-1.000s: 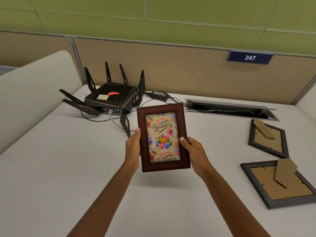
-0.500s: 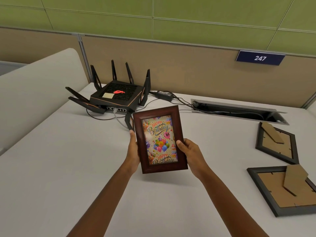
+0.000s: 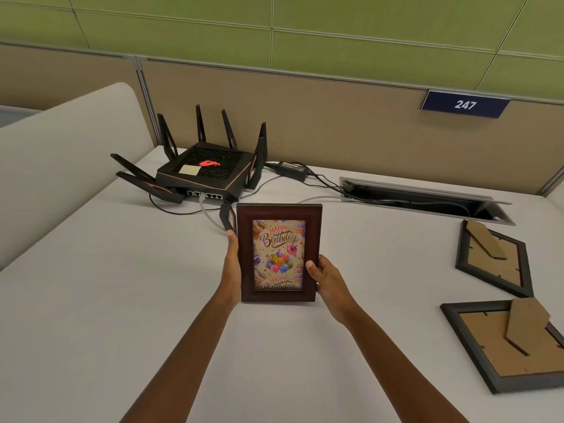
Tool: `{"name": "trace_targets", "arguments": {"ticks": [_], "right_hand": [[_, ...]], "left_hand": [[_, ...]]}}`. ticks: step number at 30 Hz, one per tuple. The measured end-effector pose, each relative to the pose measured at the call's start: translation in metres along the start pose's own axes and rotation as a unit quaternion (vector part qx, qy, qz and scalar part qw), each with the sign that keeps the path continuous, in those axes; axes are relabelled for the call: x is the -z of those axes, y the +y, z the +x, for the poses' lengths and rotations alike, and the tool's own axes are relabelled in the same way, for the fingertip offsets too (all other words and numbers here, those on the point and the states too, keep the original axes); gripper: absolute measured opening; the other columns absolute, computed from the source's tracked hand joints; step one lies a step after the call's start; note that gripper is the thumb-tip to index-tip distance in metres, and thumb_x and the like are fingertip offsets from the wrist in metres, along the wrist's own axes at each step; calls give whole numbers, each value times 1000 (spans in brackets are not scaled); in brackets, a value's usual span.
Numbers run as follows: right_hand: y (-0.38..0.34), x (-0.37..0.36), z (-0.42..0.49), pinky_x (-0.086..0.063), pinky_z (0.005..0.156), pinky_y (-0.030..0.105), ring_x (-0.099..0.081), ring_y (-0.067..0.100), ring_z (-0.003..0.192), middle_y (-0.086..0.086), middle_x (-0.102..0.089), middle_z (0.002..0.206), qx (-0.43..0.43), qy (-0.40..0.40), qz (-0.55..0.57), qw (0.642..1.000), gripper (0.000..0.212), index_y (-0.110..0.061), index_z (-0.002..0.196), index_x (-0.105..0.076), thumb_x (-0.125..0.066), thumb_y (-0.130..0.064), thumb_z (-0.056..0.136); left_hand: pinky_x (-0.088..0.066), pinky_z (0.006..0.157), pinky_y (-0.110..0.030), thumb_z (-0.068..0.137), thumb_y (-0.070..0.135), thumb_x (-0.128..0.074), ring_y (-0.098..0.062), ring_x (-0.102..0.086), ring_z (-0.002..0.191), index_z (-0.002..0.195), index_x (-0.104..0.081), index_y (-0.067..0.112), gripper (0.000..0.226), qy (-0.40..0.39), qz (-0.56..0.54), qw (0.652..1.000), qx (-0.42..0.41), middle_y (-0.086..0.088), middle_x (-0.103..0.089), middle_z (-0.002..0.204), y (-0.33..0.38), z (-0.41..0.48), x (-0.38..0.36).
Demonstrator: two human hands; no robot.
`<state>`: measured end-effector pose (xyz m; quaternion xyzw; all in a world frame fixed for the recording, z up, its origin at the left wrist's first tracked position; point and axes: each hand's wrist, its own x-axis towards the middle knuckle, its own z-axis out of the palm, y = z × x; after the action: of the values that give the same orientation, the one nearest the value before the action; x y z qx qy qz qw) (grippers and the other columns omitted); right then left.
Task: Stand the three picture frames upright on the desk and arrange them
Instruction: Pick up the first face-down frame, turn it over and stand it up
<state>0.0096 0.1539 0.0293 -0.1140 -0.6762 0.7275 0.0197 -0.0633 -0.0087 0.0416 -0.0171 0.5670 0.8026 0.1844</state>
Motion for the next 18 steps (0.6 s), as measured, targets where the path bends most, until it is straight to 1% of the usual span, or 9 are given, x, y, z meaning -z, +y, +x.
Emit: {"name": "trace_targets", "arguments": {"ticks": [2,5,7,9,11,14,15,17,18], "right_hand": [[1,3,1,-51,81,23,-55,16,106,1,-56,115,-4,-1,-12,1000,18,-23,112,-45,-38,-22,95],[1,7,3,-52,74,19,-54,16,106,0,-54,115,-2,-9,-30,1000,18,-23,112,-44,-37,-23,95],[1,8,5,-51,77,21,-53,15,105,-1,-54,115,-6,-13,-41,999,23,-20,117,-43,-38,-23,95],[1,9,6,-49,80,23,-53,13,104,-2,-53,115,-8,-12,-52,999,25,-19,119,-43,-38,-24,95],[2,10,6,-51,74,20,-54,12,102,-3,-54,112,-8,-9,-61,998,18,-23,112,-44,-41,-25,94],[5,13,3,-53,61,9,-59,7,92,-3,-56,107,1,-4,-78,997,17,-24,109,-44,-48,-22,92],[7,15,2,-52,61,8,-59,5,90,-2,-57,107,5,0,-86,996,20,-22,110,-45,-50,-22,91],[11,20,-2,-52,73,14,-59,11,98,0,-58,109,13,17,-122,992,29,-18,116,-45,-54,-21,89],[13,24,-4,-50,81,20,-57,15,103,0,-57,111,21,31,-154,987,33,-16,118,-45,-56,-22,88]], "left_hand": [[-59,51,-21,91,57,-14,-6,-72,64,85,-66,31,59,1,10,1000,-1,9,-76,72,-1,1,-1],[-59,54,-22,91,57,-14,-6,-72,65,86,-65,31,57,6,31,999,-4,5,-72,82,-3,2,-2],[-60,58,-24,91,57,-14,-7,-72,68,88,-64,33,56,9,41,999,-6,4,-70,88,-4,1,-3],[-57,71,-31,92,56,-14,-12,-70,79,94,-63,31,55,18,39,999,-7,-1,-68,96,-4,-2,-4],[-50,85,-38,93,53,-15,-22,-64,94,108,-60,25,56,34,42,998,-11,-7,-64,110,-4,-6,-6],[-47,91,-38,96,47,-16,-25,-58,106,124,-52,17,55,86,82,992,-46,-12,-59,121,-8,-14,-8],[-47,92,-37,97,44,-17,-27,-57,111,126,-50,16,52,109,105,986,-69,-13,-58,123,-10,-17,-9],[-45,93,-32,99,35,-22,-28,-50,123,131,-43,16,43,169,176,961,-132,-13,-54,129,-16,-24,-11],[-41,96,-31,99,31,-26,-28,-44,128,135,-38,14,41,204,226,938,-166,-14,-48,136,-19,-28,-12]]}}
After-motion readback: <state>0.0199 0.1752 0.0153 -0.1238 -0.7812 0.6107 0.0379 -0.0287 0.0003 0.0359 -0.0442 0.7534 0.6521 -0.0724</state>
